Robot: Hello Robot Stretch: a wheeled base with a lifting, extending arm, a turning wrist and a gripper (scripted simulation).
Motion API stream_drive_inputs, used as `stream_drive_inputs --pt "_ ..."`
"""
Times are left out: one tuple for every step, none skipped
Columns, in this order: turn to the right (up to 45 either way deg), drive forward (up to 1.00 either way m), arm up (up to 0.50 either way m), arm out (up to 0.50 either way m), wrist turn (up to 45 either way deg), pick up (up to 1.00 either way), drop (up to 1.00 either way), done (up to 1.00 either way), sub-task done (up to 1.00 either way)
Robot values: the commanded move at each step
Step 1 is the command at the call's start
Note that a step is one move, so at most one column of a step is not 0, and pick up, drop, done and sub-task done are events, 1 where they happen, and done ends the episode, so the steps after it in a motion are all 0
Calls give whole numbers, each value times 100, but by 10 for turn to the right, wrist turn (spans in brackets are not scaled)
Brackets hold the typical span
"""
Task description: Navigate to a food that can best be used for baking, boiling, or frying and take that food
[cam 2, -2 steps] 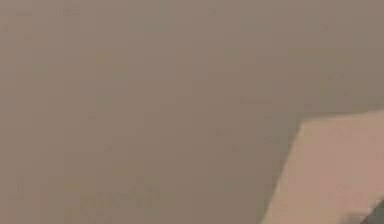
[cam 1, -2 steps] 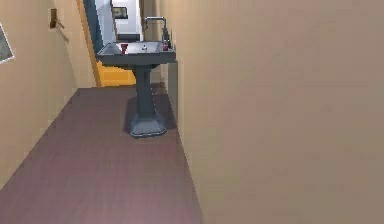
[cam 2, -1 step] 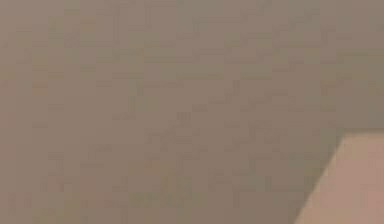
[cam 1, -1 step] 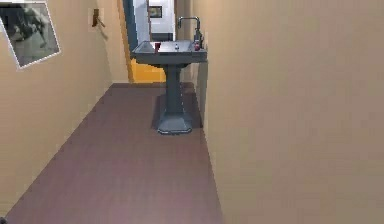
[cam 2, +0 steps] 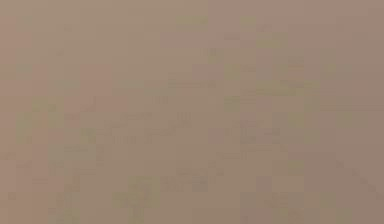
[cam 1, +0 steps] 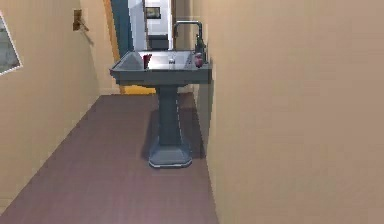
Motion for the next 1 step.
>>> stream_drive_inputs --pt "-360 0 0 0 0 0 0 0 0"
